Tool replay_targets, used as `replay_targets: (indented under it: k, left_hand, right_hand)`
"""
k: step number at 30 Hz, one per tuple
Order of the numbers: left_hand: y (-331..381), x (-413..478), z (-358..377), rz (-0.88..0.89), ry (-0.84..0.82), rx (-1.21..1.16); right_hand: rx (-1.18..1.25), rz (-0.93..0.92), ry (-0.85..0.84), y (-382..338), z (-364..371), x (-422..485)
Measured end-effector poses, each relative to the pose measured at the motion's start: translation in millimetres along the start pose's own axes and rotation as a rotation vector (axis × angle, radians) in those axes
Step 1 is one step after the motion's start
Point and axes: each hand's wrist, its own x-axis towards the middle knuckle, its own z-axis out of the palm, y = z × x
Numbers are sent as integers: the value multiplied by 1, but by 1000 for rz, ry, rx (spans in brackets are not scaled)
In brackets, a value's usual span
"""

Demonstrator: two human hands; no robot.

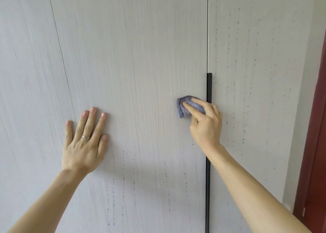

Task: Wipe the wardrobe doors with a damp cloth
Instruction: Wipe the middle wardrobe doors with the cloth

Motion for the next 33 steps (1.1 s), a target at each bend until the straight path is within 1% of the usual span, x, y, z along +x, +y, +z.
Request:
replay_targets:
  k: [3,5,7,10,14,16,19,21,24,27,29,32,33]
  left_hand:
    - [1,-2,1,-9,-5,-9]
    - [2,-2,0,-17,-23,-6]
    - [1,0,-1,-17,-28,-3]
    - [2,0,-2,-23,-43,8]
    - [3,0,-3,-28,-68,2]
    - [4,0,-3,-23,-72,-1]
    - [4,2,-4,-20,-80,-8]
    - [4,1,-5,-11,-96,1]
    - [2,-1,-15,24,-103,3]
    - [-12,-8,-27,72,-62,56]
    - [-24,-16,-29,60,-35,106]
    - [-33,-26,-22,44,2,162]
    - [-36,-29,-20,48,18,178]
  right_hand:
    - [-10,-47,-31,10,-3,-65]
    - [-61,-116,-92,18,-8,-110]
    - [-74,-155,-142,22,-14,-135]
    - [-21,-143,-188,23,-16,-118]
    - [80,14,-120,2,-9,-48]
    - [133,23,-99,-13,-3,-23]
    - [183,-42,-109,-39,10,-30]
    - [201,-136,-174,-55,16,-69]
    - [237,-270,-322,-66,15,-128]
    - [266,-292,-402,-72,14,-128]
    - [261,-246,-362,-80,18,-97]
    - [295,-84,-229,-94,26,-41]
    - [307,-63,-192,-101,32,-29]
